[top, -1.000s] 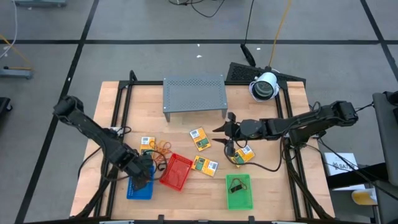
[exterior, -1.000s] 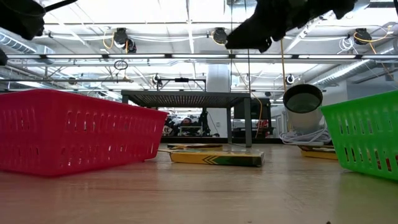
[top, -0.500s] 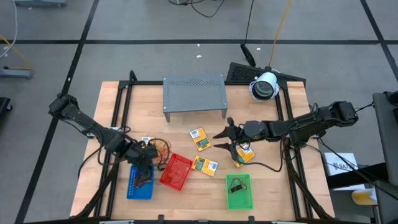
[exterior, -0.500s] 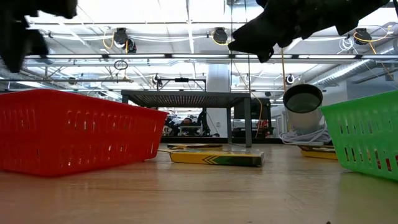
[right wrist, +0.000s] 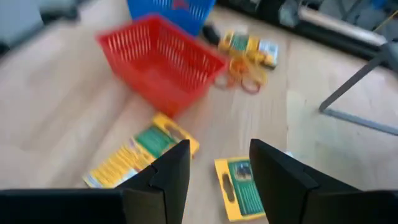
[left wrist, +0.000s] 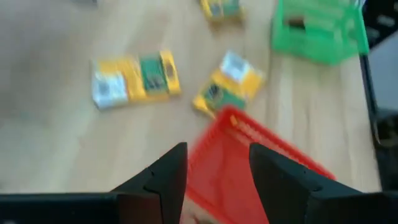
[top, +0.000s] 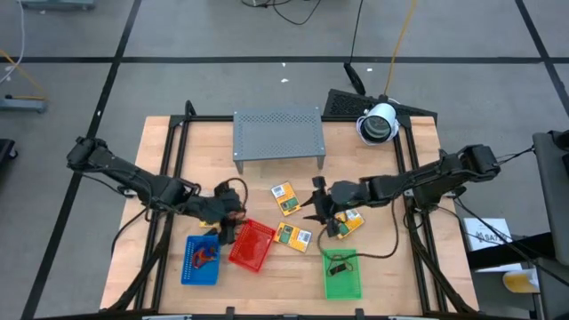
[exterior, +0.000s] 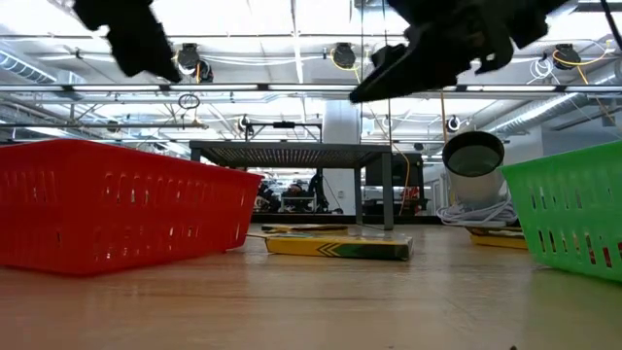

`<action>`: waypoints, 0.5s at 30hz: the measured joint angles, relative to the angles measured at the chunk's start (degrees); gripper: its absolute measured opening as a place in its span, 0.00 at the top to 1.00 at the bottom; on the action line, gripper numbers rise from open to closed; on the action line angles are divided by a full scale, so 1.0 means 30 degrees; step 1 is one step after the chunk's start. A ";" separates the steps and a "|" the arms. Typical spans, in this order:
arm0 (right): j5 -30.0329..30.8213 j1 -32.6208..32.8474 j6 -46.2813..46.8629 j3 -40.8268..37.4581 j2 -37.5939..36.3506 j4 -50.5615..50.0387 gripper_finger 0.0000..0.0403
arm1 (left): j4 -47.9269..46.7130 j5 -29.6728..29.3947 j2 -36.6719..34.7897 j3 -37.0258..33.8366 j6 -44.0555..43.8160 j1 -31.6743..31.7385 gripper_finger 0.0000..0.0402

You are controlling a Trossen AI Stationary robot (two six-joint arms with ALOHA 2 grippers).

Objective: Pick & Place Office Desk Supplies
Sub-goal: Put the yellow crayon box into the red basket

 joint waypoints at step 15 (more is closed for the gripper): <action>0.1517 -0.0038 -0.2490 0.2487 0.5164 -0.2968 0.62 | 0.6770 -0.4989 -0.0067 0.0015 0.5004 0.1501 0.55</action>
